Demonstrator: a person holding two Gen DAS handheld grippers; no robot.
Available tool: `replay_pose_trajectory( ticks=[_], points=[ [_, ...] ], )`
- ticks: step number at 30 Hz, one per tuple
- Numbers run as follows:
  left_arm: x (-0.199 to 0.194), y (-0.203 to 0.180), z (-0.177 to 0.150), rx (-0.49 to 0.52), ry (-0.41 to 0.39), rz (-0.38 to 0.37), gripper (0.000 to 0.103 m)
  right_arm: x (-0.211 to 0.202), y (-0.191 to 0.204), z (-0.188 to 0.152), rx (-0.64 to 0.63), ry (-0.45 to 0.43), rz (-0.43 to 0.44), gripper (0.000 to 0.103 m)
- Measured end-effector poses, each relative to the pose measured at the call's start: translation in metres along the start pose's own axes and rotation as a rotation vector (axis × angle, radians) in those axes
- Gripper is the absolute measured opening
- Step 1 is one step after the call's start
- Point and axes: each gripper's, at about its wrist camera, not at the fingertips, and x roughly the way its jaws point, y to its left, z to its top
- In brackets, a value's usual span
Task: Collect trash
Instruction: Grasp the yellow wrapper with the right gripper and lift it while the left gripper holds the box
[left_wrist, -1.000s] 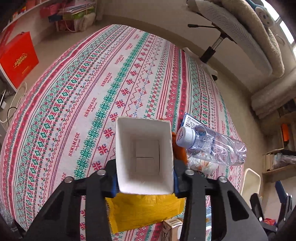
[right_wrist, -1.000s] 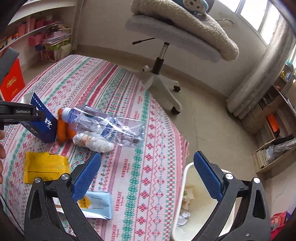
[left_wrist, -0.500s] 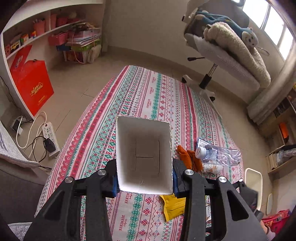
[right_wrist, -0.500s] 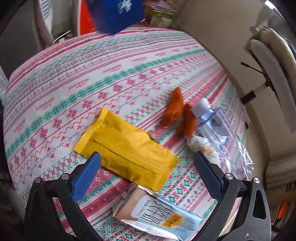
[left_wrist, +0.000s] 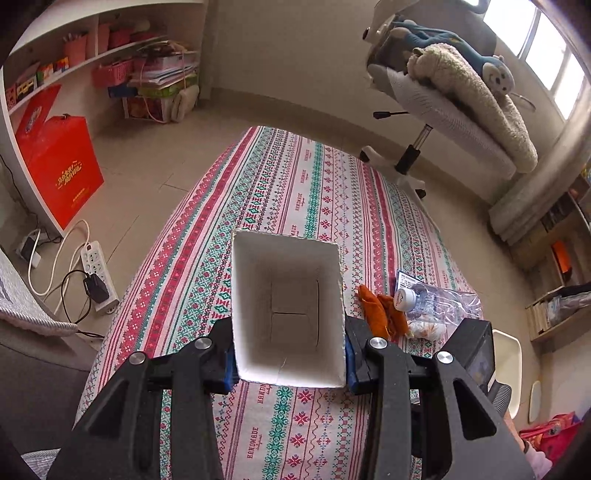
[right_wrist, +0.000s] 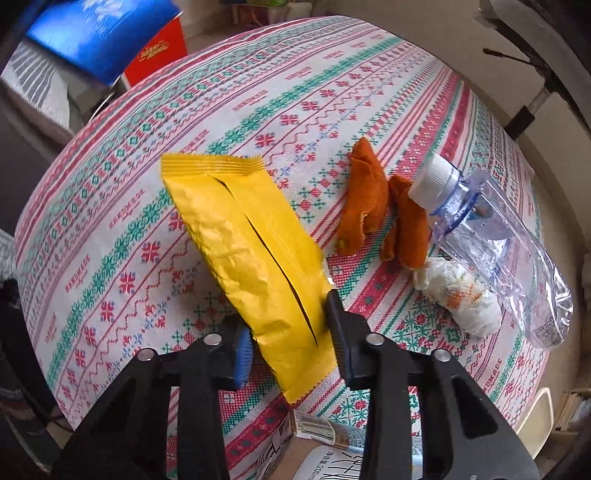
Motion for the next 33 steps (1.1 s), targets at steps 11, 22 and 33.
replay_pose_trajectory(
  ticks=[11, 22, 33],
  points=[
    [0.001, -0.017, -0.007, 0.059, -0.030, 0.029, 0.041, -0.042, -0.017, -0.004, 0.145, -0.156, 0.041, 0.003],
    [-0.001, -0.036, -0.012, 0.094, -0.070, 0.017, 0.041, -0.080, -0.050, -0.004, 0.241, -0.296, 0.019, 0.003],
    [-0.003, -0.070, -0.017, 0.138, -0.110, -0.033, 0.041, -0.106, -0.082, -0.027, 0.327, -0.349, -0.017, 0.003]
  ],
)
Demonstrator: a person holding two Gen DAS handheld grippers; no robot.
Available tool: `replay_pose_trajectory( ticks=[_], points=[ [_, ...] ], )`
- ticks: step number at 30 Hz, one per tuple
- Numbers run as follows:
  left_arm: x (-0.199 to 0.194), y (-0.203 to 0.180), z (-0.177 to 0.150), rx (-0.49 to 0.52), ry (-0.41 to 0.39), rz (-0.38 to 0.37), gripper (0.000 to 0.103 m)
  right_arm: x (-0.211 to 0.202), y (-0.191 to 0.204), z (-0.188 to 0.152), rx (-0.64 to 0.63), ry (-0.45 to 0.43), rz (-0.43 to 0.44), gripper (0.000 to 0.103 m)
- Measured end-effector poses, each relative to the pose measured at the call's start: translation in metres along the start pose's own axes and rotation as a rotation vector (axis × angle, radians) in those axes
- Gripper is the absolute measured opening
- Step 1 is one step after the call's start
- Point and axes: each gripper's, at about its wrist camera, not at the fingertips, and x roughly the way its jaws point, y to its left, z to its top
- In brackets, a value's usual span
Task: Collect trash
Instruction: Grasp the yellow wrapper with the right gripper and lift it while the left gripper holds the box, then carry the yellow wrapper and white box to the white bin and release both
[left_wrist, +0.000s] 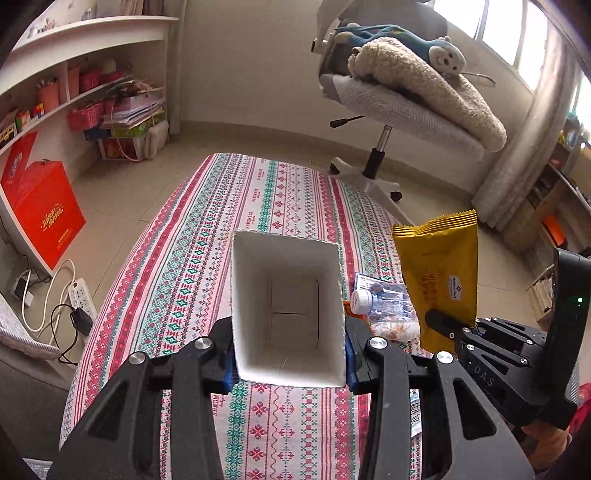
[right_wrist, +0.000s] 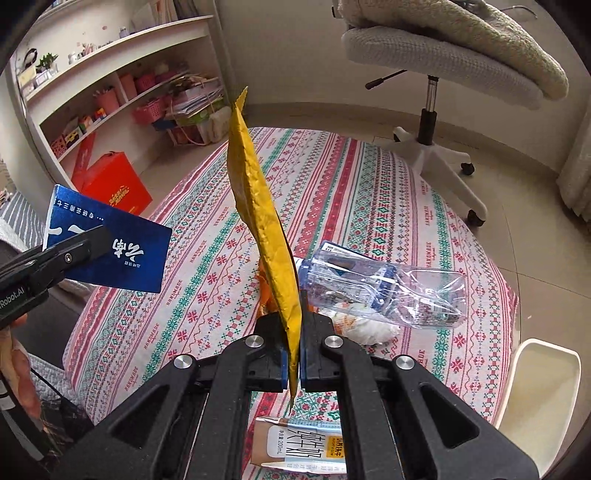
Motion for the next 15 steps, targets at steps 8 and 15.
replay_pose_trajectory(
  ticks=[8, 15],
  points=[
    [-0.002, -0.035, -0.003, 0.053, -0.040, -0.071, 0.041, -0.025, -0.033, -0.006, 0.052, -0.038, -0.042, 0.003],
    [0.001, -0.065, -0.008, 0.103, -0.050, -0.115, 0.041, -0.047, -0.059, -0.013, 0.089, -0.069, -0.088, 0.003]
  ],
)
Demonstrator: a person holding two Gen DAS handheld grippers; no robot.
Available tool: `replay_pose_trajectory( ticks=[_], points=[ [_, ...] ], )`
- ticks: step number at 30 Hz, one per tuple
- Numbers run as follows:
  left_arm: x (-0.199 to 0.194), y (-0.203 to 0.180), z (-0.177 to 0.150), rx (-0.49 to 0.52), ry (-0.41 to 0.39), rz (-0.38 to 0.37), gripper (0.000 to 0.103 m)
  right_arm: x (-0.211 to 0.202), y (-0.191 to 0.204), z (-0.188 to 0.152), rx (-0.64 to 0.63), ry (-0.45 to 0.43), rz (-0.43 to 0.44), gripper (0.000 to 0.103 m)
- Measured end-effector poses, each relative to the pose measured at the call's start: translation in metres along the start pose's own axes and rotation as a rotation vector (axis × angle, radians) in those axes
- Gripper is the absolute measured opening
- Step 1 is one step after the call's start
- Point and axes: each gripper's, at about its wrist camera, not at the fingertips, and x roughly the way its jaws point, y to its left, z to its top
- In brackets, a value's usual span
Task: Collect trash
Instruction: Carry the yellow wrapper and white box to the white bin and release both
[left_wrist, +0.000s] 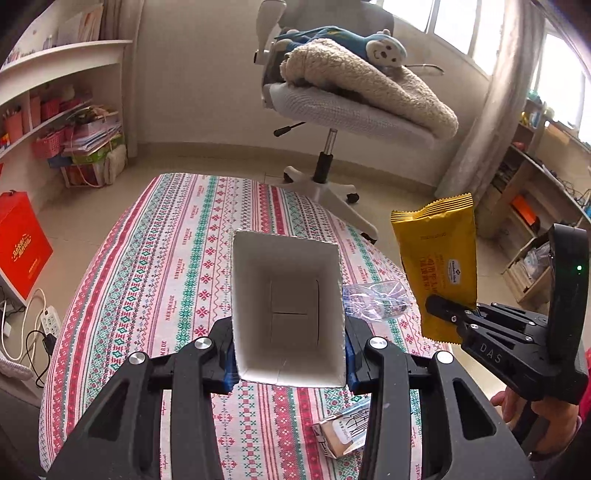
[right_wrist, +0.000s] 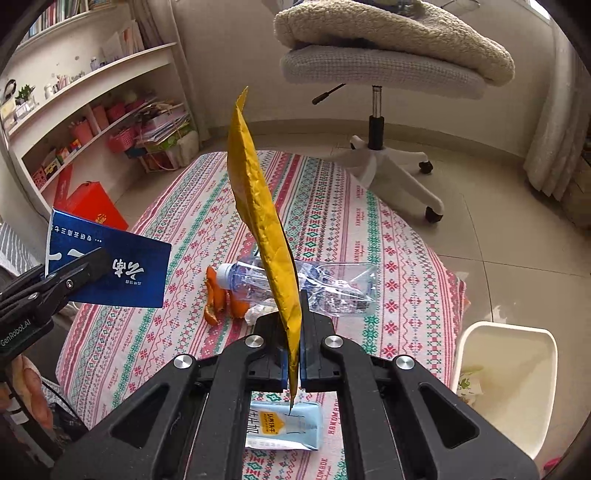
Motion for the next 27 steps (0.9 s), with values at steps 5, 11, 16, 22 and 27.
replay_pose_trajectory(
  ticks=[5, 11, 16, 22, 27],
  points=[
    [0.003, -0.020, -0.001, 0.028, -0.009, -0.036, 0.041, -0.016, -0.024, -0.004, 0.040, -0.028, -0.039, 0.003],
    [0.008, -0.045, -0.004, 0.065, -0.011, -0.070, 0.041, -0.036, -0.058, -0.011, 0.086, -0.054, -0.102, 0.003],
    [0.015, -0.066, -0.008, 0.092, 0.001, -0.103, 0.041, -0.052, -0.093, -0.022, 0.137, -0.063, -0.170, 0.003],
    [0.024, -0.099, -0.013, 0.144, 0.016, -0.138, 0.041, -0.069, -0.130, -0.037, 0.190, -0.066, -0.257, 0.003],
    [0.035, -0.130, -0.019, 0.167, 0.042, -0.189, 0.041, -0.081, -0.159, -0.050, 0.240, -0.061, -0.305, 0.005]
  ],
)
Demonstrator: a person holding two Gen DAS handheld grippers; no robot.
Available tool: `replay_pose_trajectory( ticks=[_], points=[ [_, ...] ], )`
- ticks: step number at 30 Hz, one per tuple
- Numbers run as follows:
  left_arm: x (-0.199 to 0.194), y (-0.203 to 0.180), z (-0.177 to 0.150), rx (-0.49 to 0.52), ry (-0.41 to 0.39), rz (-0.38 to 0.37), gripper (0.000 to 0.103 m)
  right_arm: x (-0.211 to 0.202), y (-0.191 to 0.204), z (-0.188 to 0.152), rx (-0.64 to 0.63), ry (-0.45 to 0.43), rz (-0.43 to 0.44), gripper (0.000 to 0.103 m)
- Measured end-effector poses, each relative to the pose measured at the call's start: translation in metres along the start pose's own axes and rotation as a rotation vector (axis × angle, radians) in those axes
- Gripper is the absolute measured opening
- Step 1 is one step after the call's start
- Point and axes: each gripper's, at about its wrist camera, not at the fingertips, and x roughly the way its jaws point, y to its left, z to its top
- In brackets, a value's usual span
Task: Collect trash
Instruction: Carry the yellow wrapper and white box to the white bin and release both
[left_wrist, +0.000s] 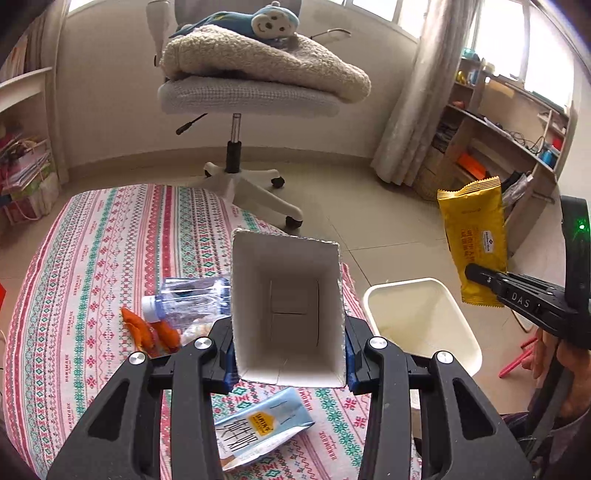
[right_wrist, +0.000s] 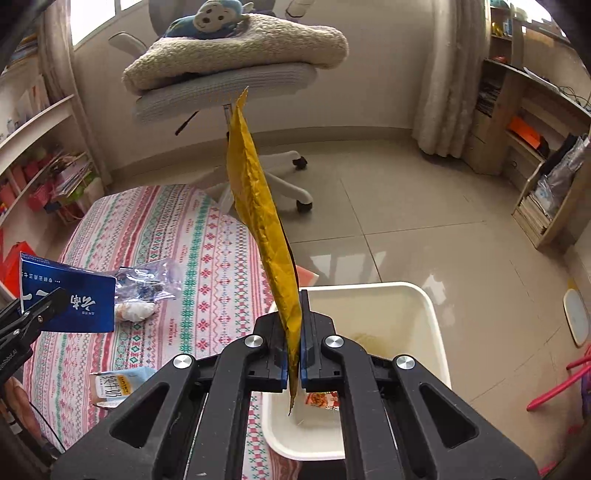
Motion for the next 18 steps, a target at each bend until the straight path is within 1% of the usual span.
replay_pose_trajectory(
  ticks=[1, 2, 4, 5, 8, 10, 11, 13, 15, 18],
  points=[
    [0.003, -0.006, -0.001, 0.000, 0.008, -0.014, 0.041, -0.001, -0.007, -0.002, 0.010, 0.000, -0.014, 0.008],
    [0.007, -0.013, -0.002, 0.002, 0.017, -0.028, 0.041, -0.002, -0.013, -0.003, 0.023, 0.000, -0.025, 0.013],
    [0.013, -0.029, -0.005, 0.017, 0.030, -0.051, 0.041, -0.005, -0.029, -0.005, 0.057, -0.016, -0.063, 0.051],
    [0.016, -0.037, -0.006, 0.028, 0.035, -0.061, 0.041, -0.008, -0.036, -0.006, 0.073, -0.026, -0.084, 0.056],
    [0.024, -0.061, -0.010, 0.056, 0.049, -0.091, 0.041, -0.011, -0.059, -0.007, 0.126, -0.038, -0.118, 0.061],
    [0.029, -0.075, -0.012, 0.065, 0.061, -0.112, 0.041, -0.014, -0.073, -0.009, 0.167, -0.046, -0.137, 0.067],
    [0.032, -0.083, -0.013, 0.069, 0.067, -0.121, 0.041, -0.015, -0.080, -0.010, 0.185, -0.051, -0.146, 0.068],
    [0.038, -0.098, -0.014, 0.081, 0.077, -0.139, 0.041, -0.019, -0.093, -0.011, 0.219, -0.066, -0.166, 0.077],
    [0.042, -0.112, -0.013, 0.091, 0.086, -0.158, 0.041, -0.024, -0.103, -0.011, 0.240, -0.086, -0.190, 0.081],
    [0.049, -0.133, -0.012, 0.100, 0.101, -0.192, 0.041, -0.033, -0.115, -0.011, 0.270, -0.120, -0.223, 0.092]
  ],
)
